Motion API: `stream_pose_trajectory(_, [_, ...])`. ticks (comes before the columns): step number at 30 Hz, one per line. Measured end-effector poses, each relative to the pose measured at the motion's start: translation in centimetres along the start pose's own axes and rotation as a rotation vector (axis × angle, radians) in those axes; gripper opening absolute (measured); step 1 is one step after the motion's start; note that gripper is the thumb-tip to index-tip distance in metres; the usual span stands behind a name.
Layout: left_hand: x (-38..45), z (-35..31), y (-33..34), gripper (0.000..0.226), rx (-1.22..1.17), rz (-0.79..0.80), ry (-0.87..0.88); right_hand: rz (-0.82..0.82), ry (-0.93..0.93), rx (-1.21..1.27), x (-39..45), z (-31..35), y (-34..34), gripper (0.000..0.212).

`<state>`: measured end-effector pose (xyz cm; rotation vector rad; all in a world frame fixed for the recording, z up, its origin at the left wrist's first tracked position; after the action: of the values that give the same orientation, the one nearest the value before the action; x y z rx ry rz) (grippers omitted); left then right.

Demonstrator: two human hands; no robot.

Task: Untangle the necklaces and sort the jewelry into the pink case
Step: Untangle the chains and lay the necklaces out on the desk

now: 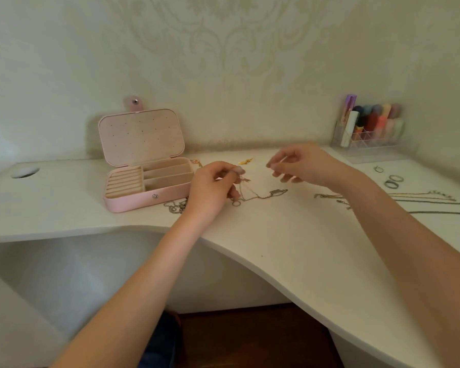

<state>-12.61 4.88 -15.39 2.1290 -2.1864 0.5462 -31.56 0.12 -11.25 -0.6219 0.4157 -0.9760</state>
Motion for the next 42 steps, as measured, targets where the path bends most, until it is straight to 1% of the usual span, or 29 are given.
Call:
stream_pose_trajectory(2, [0.1, -0.1, 0.0, 0.017, -0.047, -0.032, -0.022, 0.101, 0.069, -0.139, -0.1, -1.2, 0.1, 0.016])
stream_pose_trajectory(3, [0.1, -0.2, 0.1, 0.017, -0.053, -0.039, -0.026, 0.126, 0.083, -0.196, -0.1, -1.4, 0.3, 0.016])
stream_pose_trajectory(5, [0.0, -0.4, 0.3, 0.017, -0.042, -0.04, -0.026, 0.133, 0.077, -0.262, 0.3, -1.6, 0.9, 0.014])
stream_pose_trajectory(8, [-0.2, -0.7, 0.4, 0.015, -0.028, -0.053, -0.025, 0.134, 0.01, -0.318, 0.7, -1.5, 1.3, 0.008])
stream_pose_trajectory(11, [-0.4, -0.8, 0.4, 0.017, 0.038, -0.074, -0.006, 0.069, -0.069, -0.378, 1.0, -2.0, 1.6, 0.005])
stream_pose_trajectory(14, [-0.8, -1.0, 0.6, 0.018, 0.139, -0.081, 0.045, -0.025, -0.082, -0.414, 1.3, -2.4, 2.3, 0.008])
stream_pose_trajectory(16, [-1.0, -1.1, 0.8, 0.017, 0.207, -0.069, 0.069, -0.101, -0.09, -0.282, 1.5, -2.4, 2.5, 0.009])
stream_pose_trajectory(18, [-1.0, -1.0, 1.0, 0.013, 0.346, -0.081, 0.129, -0.14, -0.147, -0.045, 1.4, -1.9, 2.4, 0.014])
stream_pose_trajectory(20, [-0.8, -0.9, 1.3, 0.007, 0.46, -0.088, 0.201, -0.118, -0.223, 0.123, 1.1, -0.8, 2.0, 0.011])
stream_pose_trajectory(21, [-0.6, -0.9, 1.6, 0.005, 0.467, -0.073, 0.201, -0.093, -0.253, 0.187, 0.9, -0.2, 1.9, 0.008])
stream_pose_trajectory(22, [-0.4, -1.1, 2.0, 0.01, 0.424, -0.042, 0.155, -0.064, -0.276, 0.249, 0.7, 0.4, 1.9, 0.007])
stream_pose_trajectory(24, [0.3, -1.5, 3.0, 0.022, 0.178, 0.052, 0.035, -0.015, -0.318, 0.385, 0.5, 1.4, 1.7, 0.01])
stream_pose_trajectory(26, [0.8, -2.0, 4.1, 0.02, -0.081, 0.115, -0.015, -0.005, -0.346, 0.496, 0.4, 1.6, 1.4, 0.013])
stream_pose_trajectory(27, [1.0, -2.0, 4.6, 0.015, -0.135, 0.105, -0.007, -0.015, -0.342, 0.533, 0.3, 1.5, 1.1, 0.013])
stream_pose_trajectory(28, [1.1, -1.9, 4.7, 0.009, -0.116, 0.068, 0.013, -0.032, -0.327, 0.564, 0.2, 1.2, 0.8, 0.012])
stream_pose_trajectory(29, [1.2, -1.6, 4.7, 0.005, -0.033, 0.012, 0.037, -0.051, -0.307, 0.599, 0.1, 0.8, 0.5, 0.012])
stream_pose_trajectory(31, [1.4, -1.1, 4.5, 0.011, 0.131, -0.096, 0.076, -0.069, -0.267, 0.68, 0.0, -0.3, -0.2, 0.011])
stream_pose_trajectory(32, [1.5, -0.9, 4.4, 0.013, 0.163, -0.117, 0.088, -0.065, -0.246, 0.709, -0.1, -0.8, -0.4, 0.011])
stream_pose_trajectory(35, [1.5, -1.0, 4.2, 0.015, 0.135, -0.125, 0.092, -0.057, -0.184, 0.68, -0.1, -1.6, -0.7, 0.014])
stream_pose_trajectory(37, [1.4, -1.1, 4.4, 0.018, 0.124, -0.135, 0.084, -0.04, -0.176, 0.667, -0.1, -1.6, -0.8, 0.014])
stream_pose_trajectory(42, [1.0, -1.5, 4.4, 0.022, 0.065, -0.193, 0.063, 0.078, -0.171, 0.802, -0.3, -1.4, -0.7, 0.018])
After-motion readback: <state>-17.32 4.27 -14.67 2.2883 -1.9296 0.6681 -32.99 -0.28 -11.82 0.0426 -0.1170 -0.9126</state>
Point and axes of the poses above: each hand's wrist, its own x-axis towards the middle knuckle, its own y-axis out of the palm, z = x × y, the point moved 1 cm from there along x, towards the middle knuckle, and after that the axes turned 13 degrees about z, right-handed, at the moved point
